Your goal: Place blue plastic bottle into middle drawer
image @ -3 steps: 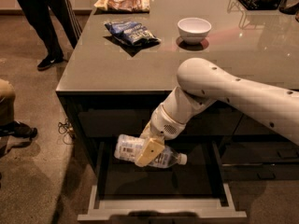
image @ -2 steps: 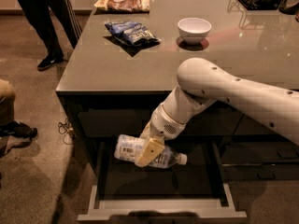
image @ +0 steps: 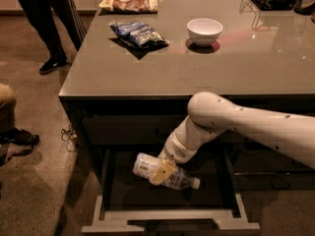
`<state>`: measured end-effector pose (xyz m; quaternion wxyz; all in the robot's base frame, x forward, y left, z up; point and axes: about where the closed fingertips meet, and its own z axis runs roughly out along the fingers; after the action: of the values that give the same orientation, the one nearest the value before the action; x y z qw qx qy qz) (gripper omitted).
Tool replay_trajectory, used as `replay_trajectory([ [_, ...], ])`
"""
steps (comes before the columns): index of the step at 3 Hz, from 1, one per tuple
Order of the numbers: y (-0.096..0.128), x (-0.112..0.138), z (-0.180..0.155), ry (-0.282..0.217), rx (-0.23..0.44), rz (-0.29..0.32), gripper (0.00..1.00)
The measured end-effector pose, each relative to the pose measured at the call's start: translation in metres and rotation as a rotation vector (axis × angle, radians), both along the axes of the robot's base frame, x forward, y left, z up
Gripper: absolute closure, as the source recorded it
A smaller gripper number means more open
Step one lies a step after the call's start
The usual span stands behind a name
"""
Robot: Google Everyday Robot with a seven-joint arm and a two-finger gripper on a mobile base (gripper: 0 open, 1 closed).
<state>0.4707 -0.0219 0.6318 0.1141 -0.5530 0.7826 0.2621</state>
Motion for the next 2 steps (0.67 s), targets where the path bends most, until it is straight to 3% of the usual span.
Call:
replay_trajectory([
  [2,-0.026,0.029,-0.095,-0.004,-0.082,-0.176,1.0],
])
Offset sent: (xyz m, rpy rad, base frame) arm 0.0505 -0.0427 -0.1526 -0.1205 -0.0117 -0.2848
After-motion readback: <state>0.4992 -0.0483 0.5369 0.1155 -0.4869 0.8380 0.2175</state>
